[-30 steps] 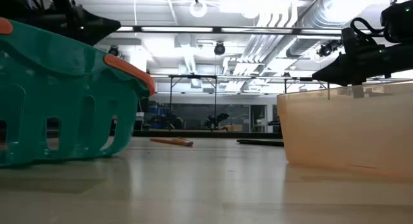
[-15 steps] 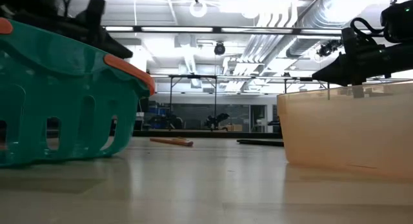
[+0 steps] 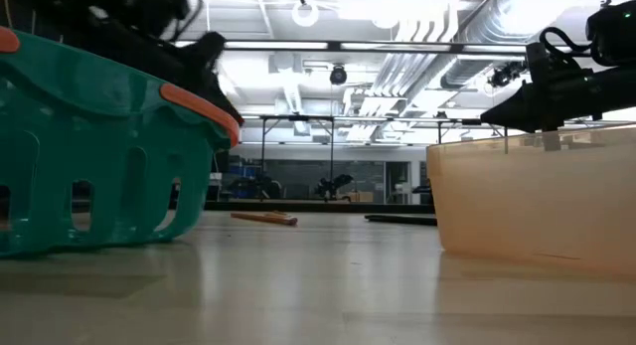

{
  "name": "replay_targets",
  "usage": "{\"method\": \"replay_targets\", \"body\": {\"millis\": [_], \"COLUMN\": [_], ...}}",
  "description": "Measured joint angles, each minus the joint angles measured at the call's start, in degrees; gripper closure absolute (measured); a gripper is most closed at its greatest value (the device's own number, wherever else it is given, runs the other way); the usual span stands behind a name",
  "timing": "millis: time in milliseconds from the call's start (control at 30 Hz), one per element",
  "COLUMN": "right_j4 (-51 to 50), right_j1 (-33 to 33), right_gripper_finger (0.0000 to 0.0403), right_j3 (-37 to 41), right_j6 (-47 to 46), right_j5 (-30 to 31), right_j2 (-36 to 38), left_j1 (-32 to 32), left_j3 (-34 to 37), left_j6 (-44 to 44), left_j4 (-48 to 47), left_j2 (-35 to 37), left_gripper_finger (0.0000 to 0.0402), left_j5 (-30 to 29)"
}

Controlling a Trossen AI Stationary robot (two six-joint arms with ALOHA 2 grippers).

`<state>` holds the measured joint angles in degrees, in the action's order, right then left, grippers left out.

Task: Sort pens & pencils
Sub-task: Put the yellow pencil into the green bin

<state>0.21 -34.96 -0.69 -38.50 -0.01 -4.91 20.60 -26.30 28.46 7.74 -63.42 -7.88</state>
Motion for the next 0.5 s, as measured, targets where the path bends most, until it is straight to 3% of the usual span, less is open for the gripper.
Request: {"method": "replay_targets", "body": {"millis": [267, 500], "right_j4": [0.00, 0.00], "right_j1": [-0.02, 0.00], "right_gripper_finger": [0.0396, 0.0396], "right_j3": [0.00, 0.00], "right_j6": [-0.01, 0.00], "right_j5": [0.00, 0.00], "right_j2": [0.01, 0.00], "left_j1": [0.00, 0.00], "left_j3": [-9.25, -20.33], "left_j6": [-3.18, -9.14], "left_j4": [-10.07, -28.90], "left_j2": [-12.52, -20.79], "left_gripper_finger": [0.0301, 0.0289], "left_j5": [5.19, 6.81]}}
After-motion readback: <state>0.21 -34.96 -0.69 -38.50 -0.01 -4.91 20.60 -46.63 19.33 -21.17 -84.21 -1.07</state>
